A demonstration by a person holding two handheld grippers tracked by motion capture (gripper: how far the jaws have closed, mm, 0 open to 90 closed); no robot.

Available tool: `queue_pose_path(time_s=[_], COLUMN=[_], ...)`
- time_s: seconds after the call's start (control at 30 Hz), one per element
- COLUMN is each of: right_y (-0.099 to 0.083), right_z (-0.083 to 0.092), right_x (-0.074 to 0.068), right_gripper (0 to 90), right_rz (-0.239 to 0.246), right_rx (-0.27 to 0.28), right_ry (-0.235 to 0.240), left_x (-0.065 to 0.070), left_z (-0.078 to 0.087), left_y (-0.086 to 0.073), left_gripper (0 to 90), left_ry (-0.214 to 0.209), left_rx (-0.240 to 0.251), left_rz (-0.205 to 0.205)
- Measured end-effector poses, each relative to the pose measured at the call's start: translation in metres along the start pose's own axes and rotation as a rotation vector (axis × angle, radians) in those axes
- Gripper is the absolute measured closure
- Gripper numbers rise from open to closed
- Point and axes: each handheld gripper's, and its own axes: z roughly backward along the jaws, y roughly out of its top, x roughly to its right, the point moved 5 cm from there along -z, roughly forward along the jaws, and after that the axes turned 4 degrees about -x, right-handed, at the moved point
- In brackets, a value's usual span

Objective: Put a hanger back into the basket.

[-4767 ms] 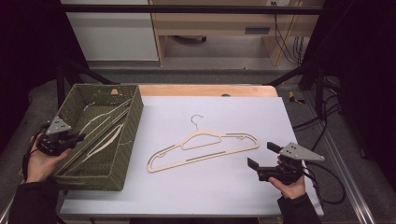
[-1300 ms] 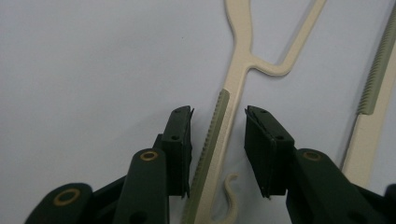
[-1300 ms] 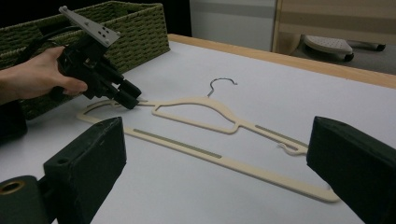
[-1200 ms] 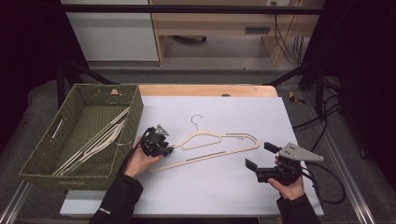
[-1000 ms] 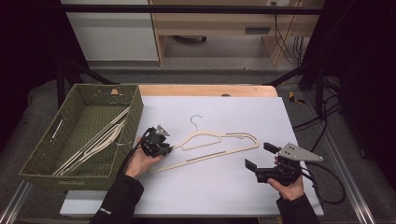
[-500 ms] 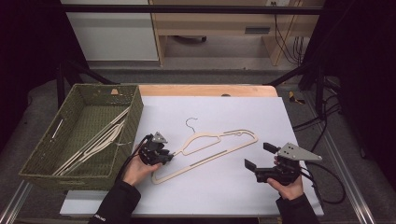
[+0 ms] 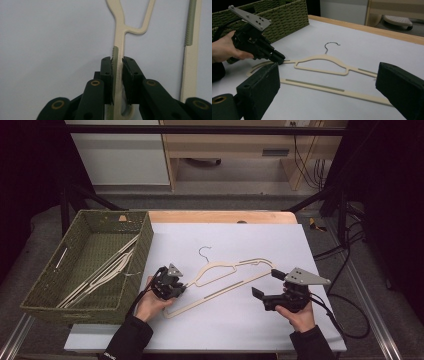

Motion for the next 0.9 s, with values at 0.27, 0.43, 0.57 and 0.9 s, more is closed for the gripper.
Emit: queue_pose_path(time_s=[0.27, 0.43, 0.57, 0.9], right_y=[0.012, 0.023, 0.029, 0.038], right_z=[-0.035, -0.061, -0.082, -0.13], right_x=[-0.007, -0.015, -0.019, -0.021], right_gripper=[6.8, 8.0, 8.9, 12.4], right_rz=[-0.005, -0.01, -0.013, -0.031], right_rx=[-0.027, -0.037, -0.057, -0.102], right_ry=[0.033, 0.059, 0.06, 0.059], left_x=[0.004, 0.011, 0.017, 0.028], left_z=[0.004, 0.019, 0.03, 0.054], left_y=[0.0, 0.005, 0.008, 0.015], left_gripper=[78.8, 79.0, 79.1, 79.2], left_ry=[-0.01, 0.041, 0.08, 0.138], left_rx=[-0.01, 0.049, 0.08, 0.136], left_rz=[-0.019, -0.046, -0.071, -0.127])
